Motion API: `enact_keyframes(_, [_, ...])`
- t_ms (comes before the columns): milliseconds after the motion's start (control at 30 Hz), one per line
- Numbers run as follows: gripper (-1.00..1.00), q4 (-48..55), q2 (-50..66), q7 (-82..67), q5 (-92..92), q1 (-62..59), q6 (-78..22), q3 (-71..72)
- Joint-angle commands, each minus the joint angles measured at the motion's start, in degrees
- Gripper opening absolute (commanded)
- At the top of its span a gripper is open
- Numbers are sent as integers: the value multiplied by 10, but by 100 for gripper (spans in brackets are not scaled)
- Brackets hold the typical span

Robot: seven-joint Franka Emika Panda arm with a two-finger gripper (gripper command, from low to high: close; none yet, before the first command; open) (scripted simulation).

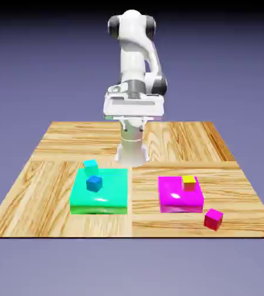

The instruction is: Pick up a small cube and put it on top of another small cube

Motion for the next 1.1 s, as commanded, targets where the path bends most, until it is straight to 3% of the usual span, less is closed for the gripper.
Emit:
enact_keyframes(0, [0, 12, 15, -25, 11, 7, -16, -6])
enact_keyframes(1067, [0, 408, 484, -822, 353, 222, -519, -196])
